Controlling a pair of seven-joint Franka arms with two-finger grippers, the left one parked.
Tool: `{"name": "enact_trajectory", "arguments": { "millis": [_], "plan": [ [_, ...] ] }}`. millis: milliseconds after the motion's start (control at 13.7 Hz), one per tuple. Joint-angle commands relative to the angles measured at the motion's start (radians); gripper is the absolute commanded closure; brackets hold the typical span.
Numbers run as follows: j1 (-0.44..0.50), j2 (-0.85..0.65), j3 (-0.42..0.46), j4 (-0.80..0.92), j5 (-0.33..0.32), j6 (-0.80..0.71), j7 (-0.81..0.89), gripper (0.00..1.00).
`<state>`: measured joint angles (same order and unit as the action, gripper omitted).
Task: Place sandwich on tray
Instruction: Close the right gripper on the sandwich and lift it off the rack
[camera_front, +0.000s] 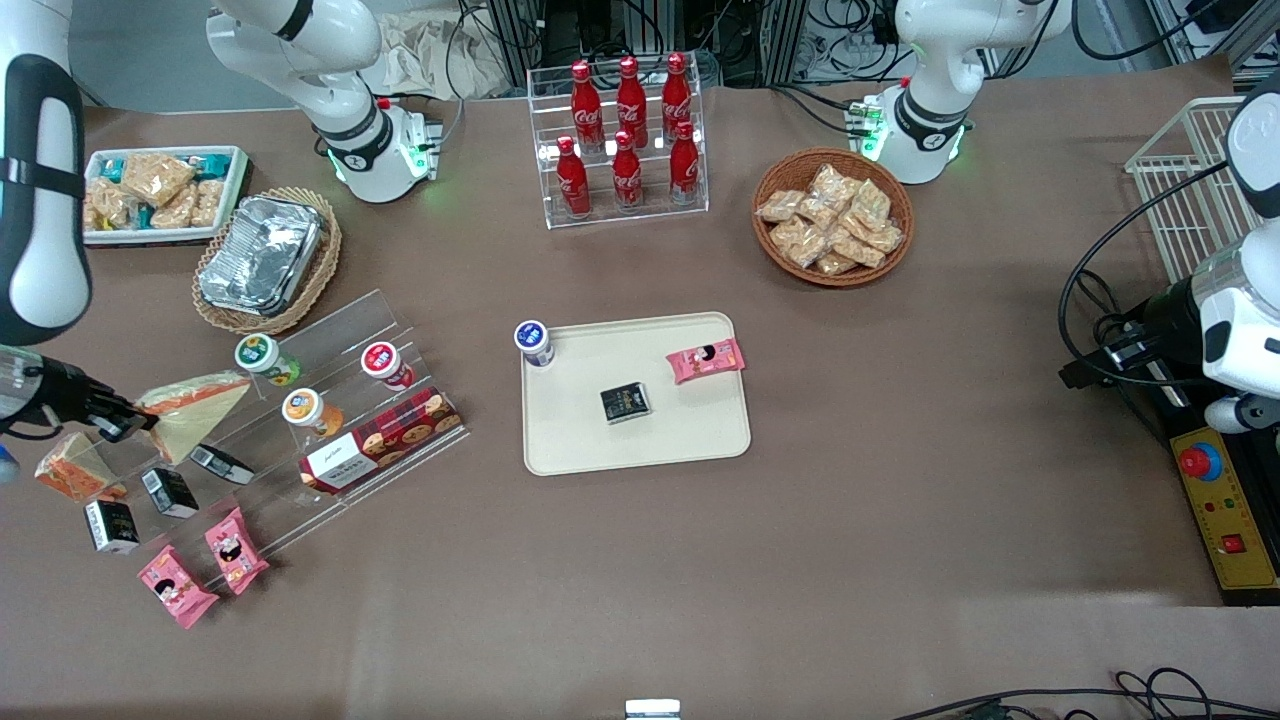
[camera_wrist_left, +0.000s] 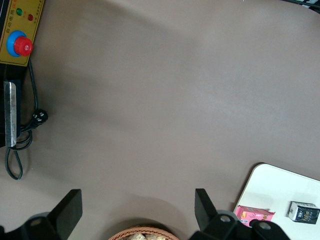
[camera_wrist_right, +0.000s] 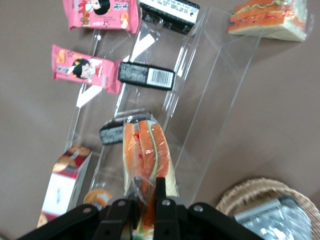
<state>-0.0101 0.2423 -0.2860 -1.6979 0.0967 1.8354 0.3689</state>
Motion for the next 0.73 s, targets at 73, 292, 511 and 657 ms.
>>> {"name": "enact_trajectory", "arguments": {
  "millis": [73,292,511,657],
  "plan": [
    [0.005,0.032,0.016,0.203,0.021,-0.195,-0.004,1.0],
    [0.01,0.037,0.057,0.282,0.092,-0.269,0.072,1.0],
    [0.018,0.032,0.187,0.316,0.106,-0.301,0.34,1.0],
    [0.027,0.034,0.276,0.314,0.106,-0.292,0.528,1.0]
  ]
}}
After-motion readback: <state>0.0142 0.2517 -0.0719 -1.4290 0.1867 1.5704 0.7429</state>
